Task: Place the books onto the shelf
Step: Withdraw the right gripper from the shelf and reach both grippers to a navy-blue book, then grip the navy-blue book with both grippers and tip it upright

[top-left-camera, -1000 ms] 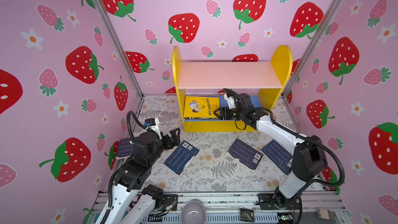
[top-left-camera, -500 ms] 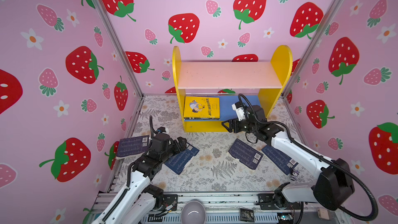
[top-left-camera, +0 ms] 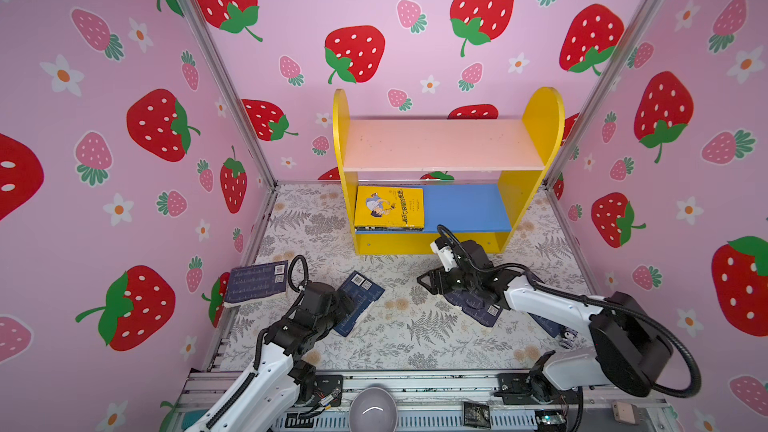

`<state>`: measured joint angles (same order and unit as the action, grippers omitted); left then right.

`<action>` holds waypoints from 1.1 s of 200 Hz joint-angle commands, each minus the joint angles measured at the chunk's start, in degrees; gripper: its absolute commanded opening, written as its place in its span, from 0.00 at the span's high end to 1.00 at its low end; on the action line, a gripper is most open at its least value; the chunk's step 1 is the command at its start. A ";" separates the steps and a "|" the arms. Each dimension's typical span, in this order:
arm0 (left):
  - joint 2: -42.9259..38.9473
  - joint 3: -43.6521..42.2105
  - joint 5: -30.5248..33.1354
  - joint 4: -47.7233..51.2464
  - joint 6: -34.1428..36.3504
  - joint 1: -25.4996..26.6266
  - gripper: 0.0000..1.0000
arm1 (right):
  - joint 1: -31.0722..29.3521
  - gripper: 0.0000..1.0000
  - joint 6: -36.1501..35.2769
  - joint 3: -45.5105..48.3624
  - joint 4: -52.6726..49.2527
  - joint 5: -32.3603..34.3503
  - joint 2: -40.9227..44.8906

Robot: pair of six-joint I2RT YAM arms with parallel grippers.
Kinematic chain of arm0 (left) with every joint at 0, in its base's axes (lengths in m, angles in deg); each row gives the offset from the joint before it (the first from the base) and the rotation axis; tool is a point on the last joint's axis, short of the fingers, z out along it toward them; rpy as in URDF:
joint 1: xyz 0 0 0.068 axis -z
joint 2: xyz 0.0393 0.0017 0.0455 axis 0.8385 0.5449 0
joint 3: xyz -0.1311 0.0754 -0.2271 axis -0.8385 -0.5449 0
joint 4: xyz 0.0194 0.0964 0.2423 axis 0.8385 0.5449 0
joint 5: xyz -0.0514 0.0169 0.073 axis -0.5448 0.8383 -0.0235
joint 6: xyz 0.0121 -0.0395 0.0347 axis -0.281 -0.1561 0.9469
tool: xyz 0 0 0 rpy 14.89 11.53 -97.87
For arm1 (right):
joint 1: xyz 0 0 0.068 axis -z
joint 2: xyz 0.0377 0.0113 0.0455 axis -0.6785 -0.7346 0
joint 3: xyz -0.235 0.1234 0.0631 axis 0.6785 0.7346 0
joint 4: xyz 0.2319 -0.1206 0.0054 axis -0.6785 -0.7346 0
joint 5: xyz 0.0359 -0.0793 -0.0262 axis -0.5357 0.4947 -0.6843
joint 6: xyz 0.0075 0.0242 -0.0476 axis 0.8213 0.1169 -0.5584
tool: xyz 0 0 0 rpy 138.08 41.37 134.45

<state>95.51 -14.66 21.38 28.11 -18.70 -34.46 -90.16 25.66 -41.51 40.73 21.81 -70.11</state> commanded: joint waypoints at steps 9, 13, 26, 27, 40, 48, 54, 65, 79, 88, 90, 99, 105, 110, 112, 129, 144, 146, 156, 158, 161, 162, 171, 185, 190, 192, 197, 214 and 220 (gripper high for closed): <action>-5.21 -2.70 6.53 4.79 -6.41 0.06 0.04 | -5.24 0.35 -5.10 -4.95 8.04 -0.28 -8.10; -5.62 -3.06 6.82 4.92 -6.90 -0.06 0.04 | -5.72 0.36 -5.63 -5.35 8.99 -0.12 -8.99; -6.58 -4.42 6.74 4.21 -8.01 -0.08 0.04 | -7.14 0.37 -6.23 -6.35 13.58 0.90 -11.56; -6.62 -4.52 6.73 4.09 -8.06 -0.05 0.04 | -7.23 0.37 -6.30 -6.38 14.08 0.77 -11.80; -6.80 -5.93 6.55 2.68 -9.12 -0.04 0.04 | -7.88 0.38 -6.63 -7.65 18.56 -0.40 -14.64; -6.58 -6.55 6.44 1.91 -9.63 -0.06 0.04 | -8.17 0.38 -6.73 -9.09 19.65 0.27 -16.62; -6.41 -6.87 6.46 1.41 -9.93 -0.04 0.04 | -8.19 0.38 -7.22 -10.49 20.52 0.37 -18.42; -6.05 -7.60 6.41 0.67 -10.30 -0.04 0.04 | -8.31 0.38 -7.71 -12.29 21.66 1.02 -20.80; -5.60 -8.19 6.51 -0.22 -10.57 -0.12 0.04 | -8.46 0.41 -8.21 -14.16 23.67 0.61 -24.37; -5.44 -8.77 6.51 -1.20 -10.79 -0.16 0.04 | -8.71 0.42 -8.08 -15.18 25.07 0.70 -26.54; -5.38 -8.84 6.54 -1.37 -10.83 -0.12 0.04 | -8.81 0.42 -8.16 -15.53 25.43 0.71 -27.21; -5.37 -9.28 6.57 -2.20 -11.14 -0.17 0.04 | -8.98 0.43 -8.13 -16.78 25.64 1.00 -28.99; -5.49 -9.65 6.54 -2.88 -11.34 -0.20 0.04 | -9.07 0.43 -7.97 -17.96 25.45 1.24 -30.59; -5.50 -10.02 6.48 -3.59 -11.46 -0.20 0.04 | -9.12 0.44 -7.82 -19.06 25.03 1.13 -31.90; -5.55 -10.16 6.40 -3.88 -11.50 -0.20 0.04 | -9.19 0.45 -7.67 -19.75 24.76 0.87 -32.65; -6.51 -11.63 5.86 -6.66 -12.06 -0.21 0.04 | -9.25 0.51 -6.44 -22.88 22.82 -0.20 -36.57; -8.11 -12.63 5.20 -9.22 -12.20 -0.24 0.04 | -9.40 0.56 -5.56 -24.08 21.85 -2.28 -38.98; -8.49 -12.81 5.07 -9.59 -12.17 -0.23 0.04 | -9.41 0.56 -5.48 -24.08 21.81 -2.45 -39.09; -9.96 -13.36 4.61 -11.50 -11.94 -0.34 0.05 | -9.51 0.59 -4.95 -24.38 21.48 -4.21 -40.03; -10.34 -13.50 4.46 -11.98 -11.90 -0.30 0.05 | -9.51 0.60 -4.69 -24.48 21.29 -4.72 -40.33; -10.87 -13.69 4.20 -12.73 -11.87 -0.31 0.05 | -9.51 0.61 -4.52 -24.46 21.30 -4.99 -40.40; -11.09 -13.77 4.06 -12.91 -11.80 -0.30 0.06 | -9.51 0.61 -4.43 -24.40 21.32 -5.16 -40.54; -12.70 -14.22 3.19 -15.24 -11.58 -0.27 0.07 | -9.62 0.64 -3.93 -24.42 21.34 -6.93 -41.21; -15.60 -14.63 1.96 -18.28 -11.15 -0.37 0.08 | -9.62 0.64 -3.79 -24.21 21.13 -8.13 -41.22; -16.76 -14.49 1.66 -18.81 -10.96 -0.37 0.09 | -9.67 0.64 -4.02 -24.24 20.95 -8.30 -40.93; -17.11 -14.42 1.57 -19.02 -10.93 -0.37 0.09 | -9.64 0.64 -4.11 -24.18 20.91 -8.38 -40.73; -18.32 -14.29 1.31 -19.46 -10.80 -0.38 0.10 | -9.65 0.63 -4.39 -24.14 20.67 -8.46 -40.33; -21.74 -13.74 0.43 -21.02 -10.19 -0.38 0.15 | -9.56 0.62 -4.82 -24.12 20.17 -9.21 -39.04; -22.71 -13.61 0.25 -21.52 -10.14 -0.38 0.17 | -9.53 0.61 -4.87 -24.20 20.12 -9.59 -38.74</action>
<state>77.04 -27.05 24.99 11.61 -29.17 -35.00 -98.06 21.35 -65.31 63.81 18.03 -109.85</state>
